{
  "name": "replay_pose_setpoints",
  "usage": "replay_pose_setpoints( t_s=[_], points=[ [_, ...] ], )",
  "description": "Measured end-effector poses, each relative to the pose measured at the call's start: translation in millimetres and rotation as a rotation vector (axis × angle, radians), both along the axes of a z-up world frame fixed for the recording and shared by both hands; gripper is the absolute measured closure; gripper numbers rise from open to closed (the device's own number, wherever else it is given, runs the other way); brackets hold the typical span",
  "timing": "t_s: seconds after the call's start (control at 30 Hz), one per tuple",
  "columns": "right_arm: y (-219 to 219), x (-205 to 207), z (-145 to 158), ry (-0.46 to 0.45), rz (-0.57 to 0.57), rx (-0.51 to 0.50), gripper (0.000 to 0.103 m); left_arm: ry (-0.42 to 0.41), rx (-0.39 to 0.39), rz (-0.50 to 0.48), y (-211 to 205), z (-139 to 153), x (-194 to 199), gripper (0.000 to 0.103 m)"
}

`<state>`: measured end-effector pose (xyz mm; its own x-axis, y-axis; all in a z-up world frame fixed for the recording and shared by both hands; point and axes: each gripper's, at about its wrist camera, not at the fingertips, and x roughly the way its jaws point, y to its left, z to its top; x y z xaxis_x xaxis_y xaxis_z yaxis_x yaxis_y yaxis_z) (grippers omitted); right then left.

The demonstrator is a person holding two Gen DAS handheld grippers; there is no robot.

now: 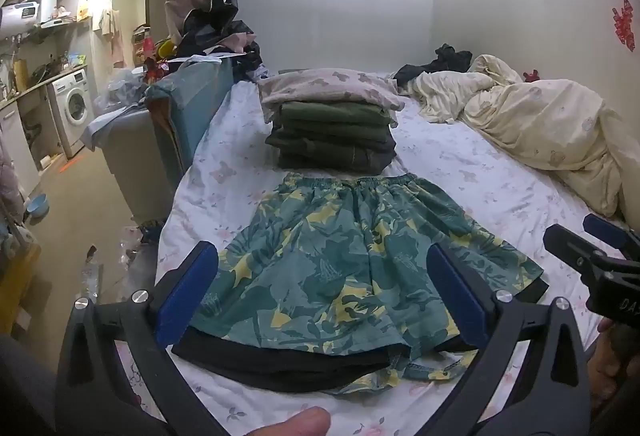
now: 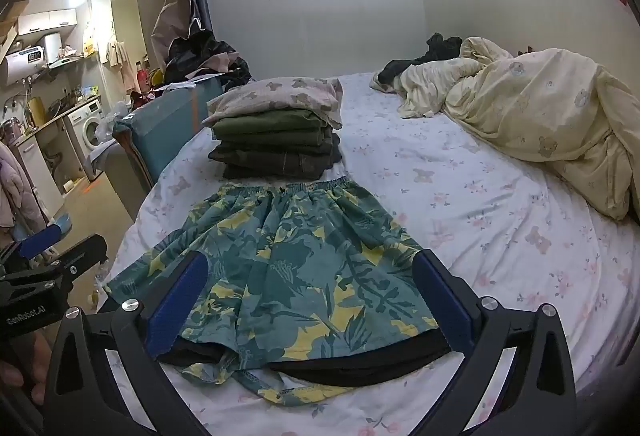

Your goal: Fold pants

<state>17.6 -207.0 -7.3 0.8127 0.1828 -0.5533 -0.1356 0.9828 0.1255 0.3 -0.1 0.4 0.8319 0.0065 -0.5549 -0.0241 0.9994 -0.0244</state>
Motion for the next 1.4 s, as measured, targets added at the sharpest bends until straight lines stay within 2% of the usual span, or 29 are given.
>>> replay_pose_setpoints(
  t_s=[1.4],
  points=[
    [4.2, -2.4, -1.0, 0.002, 0.0, -0.001, 0.0, -0.02, -0.006, 0.017, 4.8, 3.3, -1.6, 0.0]
  ],
)
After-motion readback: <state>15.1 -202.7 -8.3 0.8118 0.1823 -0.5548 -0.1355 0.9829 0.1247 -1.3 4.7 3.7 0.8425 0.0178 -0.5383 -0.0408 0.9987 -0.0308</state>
